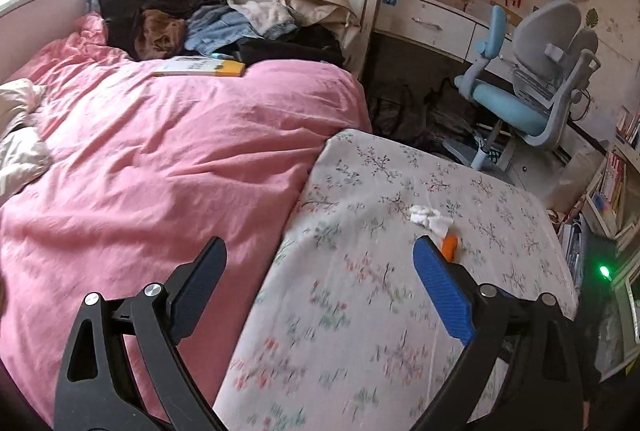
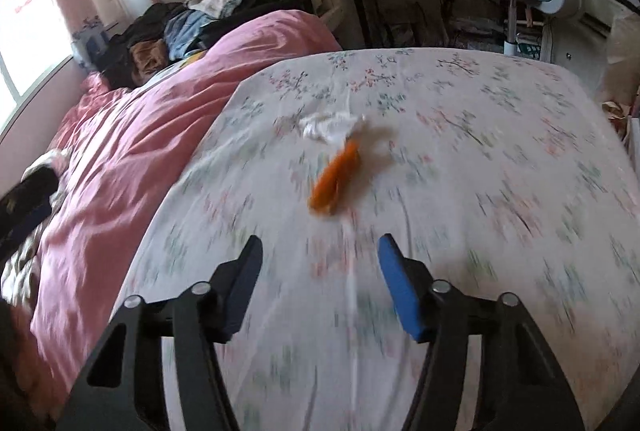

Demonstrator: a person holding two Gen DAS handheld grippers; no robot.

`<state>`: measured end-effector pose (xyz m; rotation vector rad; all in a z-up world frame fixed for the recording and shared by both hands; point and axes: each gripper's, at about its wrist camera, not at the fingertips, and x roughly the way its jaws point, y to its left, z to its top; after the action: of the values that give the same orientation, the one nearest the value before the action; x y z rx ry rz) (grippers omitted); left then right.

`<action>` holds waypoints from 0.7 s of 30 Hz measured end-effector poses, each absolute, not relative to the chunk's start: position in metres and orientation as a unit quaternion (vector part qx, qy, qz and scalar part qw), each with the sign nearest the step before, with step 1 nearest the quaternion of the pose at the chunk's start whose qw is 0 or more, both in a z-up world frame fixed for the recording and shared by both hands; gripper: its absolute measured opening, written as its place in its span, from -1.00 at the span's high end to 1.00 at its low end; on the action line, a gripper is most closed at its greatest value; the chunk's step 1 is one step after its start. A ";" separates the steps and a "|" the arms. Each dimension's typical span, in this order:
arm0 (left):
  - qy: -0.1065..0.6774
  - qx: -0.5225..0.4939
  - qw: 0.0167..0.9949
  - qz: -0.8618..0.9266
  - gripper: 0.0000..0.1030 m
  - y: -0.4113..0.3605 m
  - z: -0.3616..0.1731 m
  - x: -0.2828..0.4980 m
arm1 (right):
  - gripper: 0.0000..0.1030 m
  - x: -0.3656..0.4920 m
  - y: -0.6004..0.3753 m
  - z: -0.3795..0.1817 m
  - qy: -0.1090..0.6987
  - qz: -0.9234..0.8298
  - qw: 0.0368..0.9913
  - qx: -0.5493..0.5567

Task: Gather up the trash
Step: 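Grasp the small orange peel with the right tool while the left tool grasps the tissue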

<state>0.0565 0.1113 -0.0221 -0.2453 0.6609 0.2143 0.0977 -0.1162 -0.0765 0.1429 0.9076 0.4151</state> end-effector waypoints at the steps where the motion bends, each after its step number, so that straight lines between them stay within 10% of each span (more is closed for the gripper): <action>1: 0.329 -0.119 0.932 0.098 -0.77 0.110 -0.025 0.067 | -0.09 0.106 -0.113 -0.078 0.437 0.196 0.875 0.069; 9: 0.364 -0.072 0.927 0.051 -0.77 0.080 -0.054 0.138 | 0.67 0.139 -0.106 -0.091 0.456 0.206 0.866 0.020; 21: 0.414 0.008 0.910 -0.005 -0.76 0.005 -0.097 0.224 | 0.68 0.099 -0.190 -0.085 0.496 0.236 0.835 -0.020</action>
<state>0.2242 0.0046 -0.0971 0.0158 0.8544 -0.0103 0.0993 -0.1903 -0.0854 -0.0425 1.0504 0.4996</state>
